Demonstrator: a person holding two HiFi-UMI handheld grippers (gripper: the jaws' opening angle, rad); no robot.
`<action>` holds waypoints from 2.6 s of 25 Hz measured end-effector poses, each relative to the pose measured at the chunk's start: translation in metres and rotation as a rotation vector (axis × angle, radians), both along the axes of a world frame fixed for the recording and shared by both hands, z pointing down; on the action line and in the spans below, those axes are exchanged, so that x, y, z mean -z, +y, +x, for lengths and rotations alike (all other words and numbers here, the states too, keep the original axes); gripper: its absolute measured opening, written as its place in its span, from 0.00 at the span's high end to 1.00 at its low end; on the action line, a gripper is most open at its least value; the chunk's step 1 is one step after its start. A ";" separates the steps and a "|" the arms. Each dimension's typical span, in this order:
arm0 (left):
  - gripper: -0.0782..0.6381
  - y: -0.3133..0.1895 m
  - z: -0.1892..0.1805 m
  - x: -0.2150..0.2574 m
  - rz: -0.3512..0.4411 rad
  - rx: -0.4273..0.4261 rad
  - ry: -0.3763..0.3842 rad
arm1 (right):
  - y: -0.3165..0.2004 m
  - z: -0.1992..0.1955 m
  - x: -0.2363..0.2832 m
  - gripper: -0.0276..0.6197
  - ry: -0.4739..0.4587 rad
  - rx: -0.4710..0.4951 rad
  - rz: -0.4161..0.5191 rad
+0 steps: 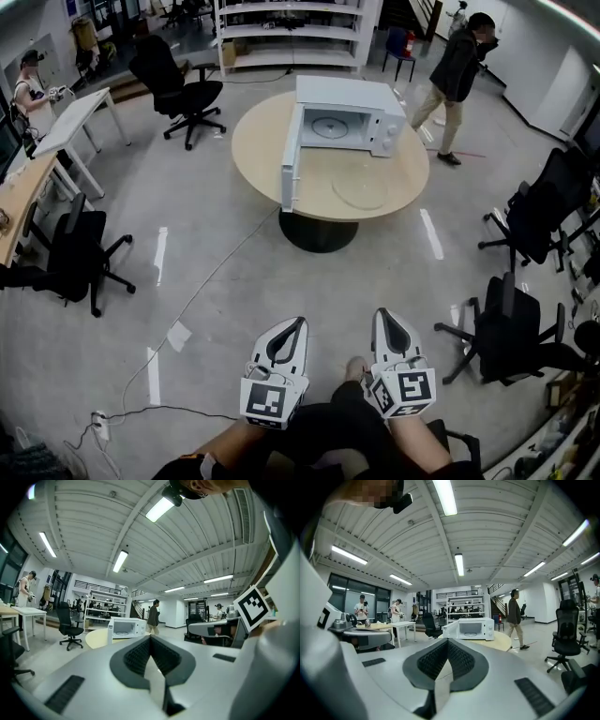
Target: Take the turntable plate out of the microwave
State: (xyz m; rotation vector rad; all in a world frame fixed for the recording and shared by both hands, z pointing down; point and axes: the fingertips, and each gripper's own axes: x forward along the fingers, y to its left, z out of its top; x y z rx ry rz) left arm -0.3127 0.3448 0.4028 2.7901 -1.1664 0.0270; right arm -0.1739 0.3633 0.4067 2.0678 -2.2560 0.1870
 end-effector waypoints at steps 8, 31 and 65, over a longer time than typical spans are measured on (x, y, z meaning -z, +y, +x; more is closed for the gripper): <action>0.83 0.040 0.011 -0.014 -0.034 -0.100 0.015 | 0.050 0.000 -0.004 0.93 0.022 -0.085 -0.019; 0.83 0.115 0.151 -0.029 -0.073 -0.161 -0.071 | 0.157 0.129 -0.020 0.93 -0.039 -0.176 -0.015; 0.83 0.114 0.164 -0.024 -0.061 -0.199 -0.066 | 0.156 0.136 -0.020 0.94 -0.041 -0.200 -0.009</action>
